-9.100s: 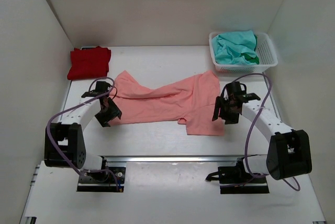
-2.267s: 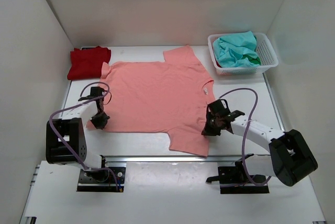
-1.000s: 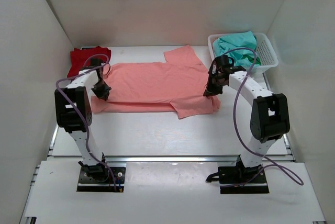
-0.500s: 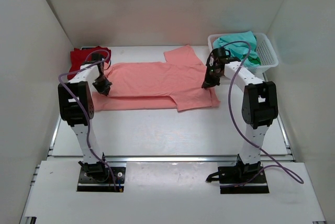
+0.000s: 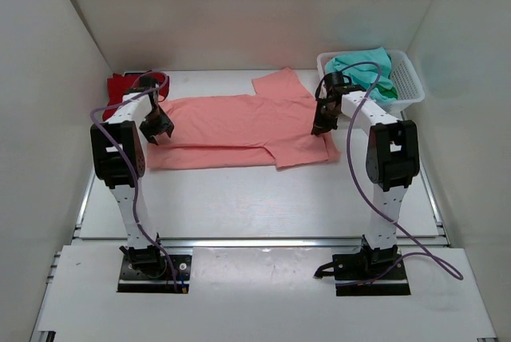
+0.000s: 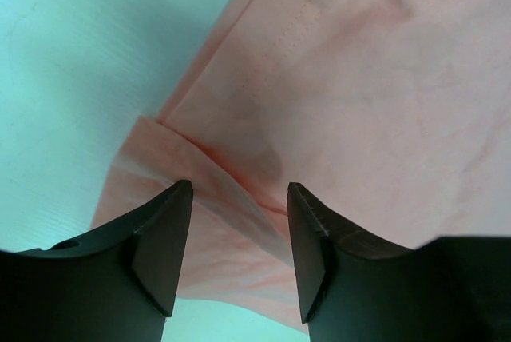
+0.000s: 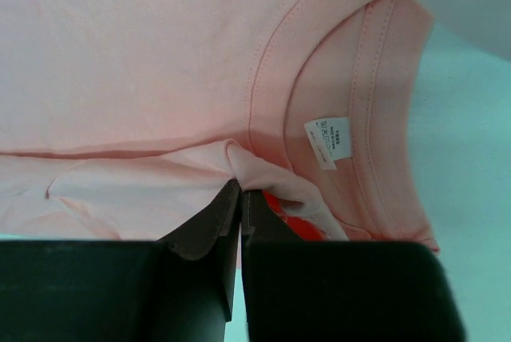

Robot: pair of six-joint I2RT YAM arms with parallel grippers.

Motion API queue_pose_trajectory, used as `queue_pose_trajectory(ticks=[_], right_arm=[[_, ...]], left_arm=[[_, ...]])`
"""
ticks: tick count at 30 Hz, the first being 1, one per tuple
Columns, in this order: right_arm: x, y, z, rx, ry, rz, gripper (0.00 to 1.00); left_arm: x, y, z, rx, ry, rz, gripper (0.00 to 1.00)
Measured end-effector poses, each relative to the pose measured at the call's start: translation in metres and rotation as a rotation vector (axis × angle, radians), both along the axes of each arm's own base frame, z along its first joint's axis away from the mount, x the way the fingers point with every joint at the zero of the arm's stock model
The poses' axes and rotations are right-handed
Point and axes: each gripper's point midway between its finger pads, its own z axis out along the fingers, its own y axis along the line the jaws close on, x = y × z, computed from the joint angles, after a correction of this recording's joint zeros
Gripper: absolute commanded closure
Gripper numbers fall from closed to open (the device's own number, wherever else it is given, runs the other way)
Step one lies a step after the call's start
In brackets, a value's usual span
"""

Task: Fold and stack the t-shirts
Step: Fold the flattened tshirt in 1/3 of the way

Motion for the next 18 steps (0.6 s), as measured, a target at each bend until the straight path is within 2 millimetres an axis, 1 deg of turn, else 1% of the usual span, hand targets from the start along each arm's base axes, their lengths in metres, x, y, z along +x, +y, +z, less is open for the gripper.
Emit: queue_pose_trajectory(ticks=[1,3,4,6,9,12,15,16,18], right_arm=[[0.000,-0.002,0.000,-0.005,-0.001,-0.002,1.00],[0.001,-0.005,-0.001,-0.016,-0.003,-0.005,1.00],[0.001,-0.006,-0.001,-0.022,-0.005,-0.007,1.00],[0.002,-0.007,-0.001,-0.031,-0.007,-0.003,1.00],[0.002,-0.009,-0.002,-0.042,-0.010,0.000,1.00],[0.002,-0.010,-0.002,-0.049,-0.012,0.003,1.00],[0.002,-0.010,-0.002,-0.053,-0.013,0.003,1.00],[0.002,-0.010,-0.002,-0.055,-0.013,0.004,1.00],[0.002,-0.009,-0.002,-0.060,-0.014,0.007,1.00]], left_arm=[[-0.002,0.000,0.000,0.002,0.007,-0.006,0.37],[-0.007,0.000,-0.001,0.004,0.028,-0.019,0.43],[-0.009,0.001,-0.001,0.006,0.036,-0.028,0.44],[-0.016,0.000,-0.001,0.010,0.057,-0.048,0.44],[-0.033,-0.003,-0.003,0.017,0.089,-0.076,0.44],[-0.058,-0.007,-0.002,0.017,0.123,-0.096,0.41],[-0.075,-0.010,0.005,0.018,0.124,-0.104,0.39],[-0.078,-0.010,0.008,0.020,0.116,-0.104,0.36],[-0.080,-0.007,0.023,0.033,0.075,-0.098,0.35]])
